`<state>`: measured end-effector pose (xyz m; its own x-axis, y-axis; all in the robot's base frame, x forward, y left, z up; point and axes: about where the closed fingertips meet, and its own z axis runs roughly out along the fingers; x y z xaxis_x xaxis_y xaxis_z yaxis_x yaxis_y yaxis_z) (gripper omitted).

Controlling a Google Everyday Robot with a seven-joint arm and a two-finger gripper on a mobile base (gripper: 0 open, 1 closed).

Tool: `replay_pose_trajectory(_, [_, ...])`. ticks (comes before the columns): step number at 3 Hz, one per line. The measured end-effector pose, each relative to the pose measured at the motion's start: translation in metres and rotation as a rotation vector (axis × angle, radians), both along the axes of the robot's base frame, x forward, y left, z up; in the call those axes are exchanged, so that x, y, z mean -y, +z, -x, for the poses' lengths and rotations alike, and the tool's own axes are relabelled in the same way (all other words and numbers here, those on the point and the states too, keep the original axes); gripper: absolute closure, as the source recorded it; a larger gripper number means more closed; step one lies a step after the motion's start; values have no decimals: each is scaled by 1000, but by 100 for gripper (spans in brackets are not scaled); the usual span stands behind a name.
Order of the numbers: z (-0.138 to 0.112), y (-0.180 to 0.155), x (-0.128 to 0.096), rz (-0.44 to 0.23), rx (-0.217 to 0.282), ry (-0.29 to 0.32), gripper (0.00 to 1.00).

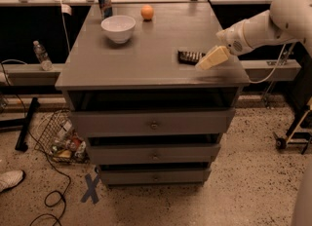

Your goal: Move rxbar chocolate near white bowl

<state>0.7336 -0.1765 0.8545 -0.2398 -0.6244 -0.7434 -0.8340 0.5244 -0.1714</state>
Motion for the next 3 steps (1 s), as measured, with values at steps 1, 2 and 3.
replay_pose_trajectory(1, [-8,-9,-18,-26,-17,18,0])
replay_pose_trajectory(2, [-13,-14,-36,-45,-36,46,3])
replay_pose_trajectory(3, [-16,-16,-43,-48,-40,55,25])
